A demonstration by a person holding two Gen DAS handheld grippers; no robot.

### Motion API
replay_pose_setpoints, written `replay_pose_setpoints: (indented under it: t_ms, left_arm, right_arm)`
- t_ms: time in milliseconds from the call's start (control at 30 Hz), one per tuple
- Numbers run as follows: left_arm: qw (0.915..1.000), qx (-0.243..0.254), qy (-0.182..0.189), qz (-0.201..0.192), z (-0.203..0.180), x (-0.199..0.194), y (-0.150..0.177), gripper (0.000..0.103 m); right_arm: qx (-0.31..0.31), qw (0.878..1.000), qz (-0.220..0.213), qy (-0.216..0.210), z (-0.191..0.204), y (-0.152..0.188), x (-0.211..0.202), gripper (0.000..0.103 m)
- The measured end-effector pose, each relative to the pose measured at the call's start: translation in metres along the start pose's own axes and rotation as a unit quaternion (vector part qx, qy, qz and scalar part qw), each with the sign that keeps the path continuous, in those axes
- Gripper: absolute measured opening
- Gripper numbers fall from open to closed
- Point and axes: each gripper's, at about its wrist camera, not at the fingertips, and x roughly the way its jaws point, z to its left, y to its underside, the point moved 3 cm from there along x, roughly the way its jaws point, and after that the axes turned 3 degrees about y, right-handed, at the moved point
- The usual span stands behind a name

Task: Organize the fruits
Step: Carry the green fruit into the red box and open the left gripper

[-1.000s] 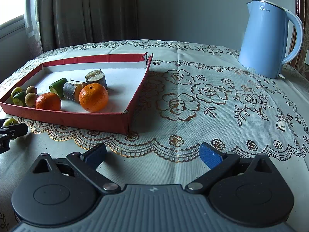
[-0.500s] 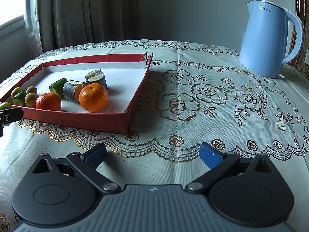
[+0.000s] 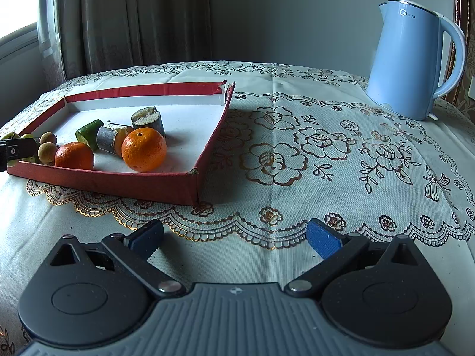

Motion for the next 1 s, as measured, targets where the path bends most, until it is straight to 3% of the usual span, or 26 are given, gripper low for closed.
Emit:
replay_pose_setpoints:
  t_ms: [433, 1000]
  left_arm:
    - [0.9996, -0.015, -0.022, -0.012, 0.011, 0.029, -0.025, 0.031]
    - [0.9990, -0.037, -0.022, 0.015, 0.023, 0.064, -0.027, 0.032]
  right_arm:
    - [0.000, 1.000, 0.000, 0.000, 0.000, 0.000, 0.000, 0.103]
    - [0.001, 1.000, -0.001, -0.001, 0.000, 0.000, 0.000, 0.103]
